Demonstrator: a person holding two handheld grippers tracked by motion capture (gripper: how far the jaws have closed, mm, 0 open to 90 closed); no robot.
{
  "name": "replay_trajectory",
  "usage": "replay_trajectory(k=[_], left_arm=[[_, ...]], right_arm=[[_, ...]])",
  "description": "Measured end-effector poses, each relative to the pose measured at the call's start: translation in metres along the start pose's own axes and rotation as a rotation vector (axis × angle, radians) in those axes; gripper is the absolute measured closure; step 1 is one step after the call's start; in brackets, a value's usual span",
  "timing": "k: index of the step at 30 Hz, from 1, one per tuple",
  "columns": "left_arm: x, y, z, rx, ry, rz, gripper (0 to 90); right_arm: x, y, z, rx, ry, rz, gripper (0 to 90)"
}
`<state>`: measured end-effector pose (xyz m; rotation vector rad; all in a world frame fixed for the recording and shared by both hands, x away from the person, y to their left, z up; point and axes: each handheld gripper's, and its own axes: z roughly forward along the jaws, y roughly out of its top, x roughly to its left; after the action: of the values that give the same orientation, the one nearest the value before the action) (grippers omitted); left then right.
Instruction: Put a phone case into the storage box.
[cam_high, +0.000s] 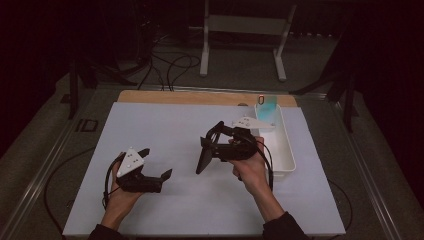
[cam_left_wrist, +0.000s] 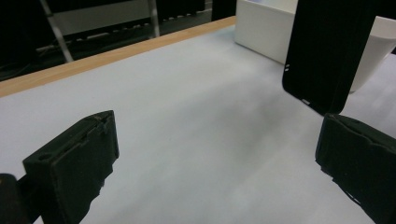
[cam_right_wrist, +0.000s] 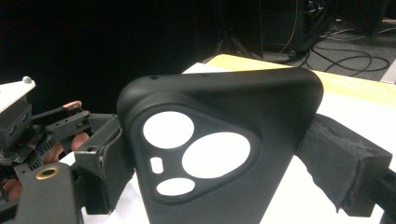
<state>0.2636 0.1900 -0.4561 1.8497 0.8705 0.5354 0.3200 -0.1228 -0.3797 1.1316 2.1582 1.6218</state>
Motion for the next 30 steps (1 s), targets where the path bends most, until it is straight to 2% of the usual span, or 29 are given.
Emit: replay_trajectory(k=[3,11,17,25,30], left_arm=[[0.003,-0.008,-0.005,-0.009,0.008,-0.012,0.0],[0.007,-0.022,-0.015,-0.007,0.031,-0.005,0.0],[0.013,-0.034,-0.023,-0.006,0.057,-0.025,0.0],[0.015,-0.04,-0.025,-0.008,0.084,-0.004,0.0],[0.017,-0.042,-0.028,-0.021,0.099,-0.018,0.0]], right_arm=[[0.0,0.0,0.0,0.001,-0.002,-0.007,15.2],[-0.001,0.001,-0.001,0.003,-0.006,-0.009,15.2],[-0.002,0.003,-0.002,-0.001,-0.011,-0.013,15.2],[-0.001,0.008,-0.003,-0.006,-0.021,-0.029,15.2],[-0.006,0.013,-0.006,-0.014,-0.041,-0.031,15.2]])
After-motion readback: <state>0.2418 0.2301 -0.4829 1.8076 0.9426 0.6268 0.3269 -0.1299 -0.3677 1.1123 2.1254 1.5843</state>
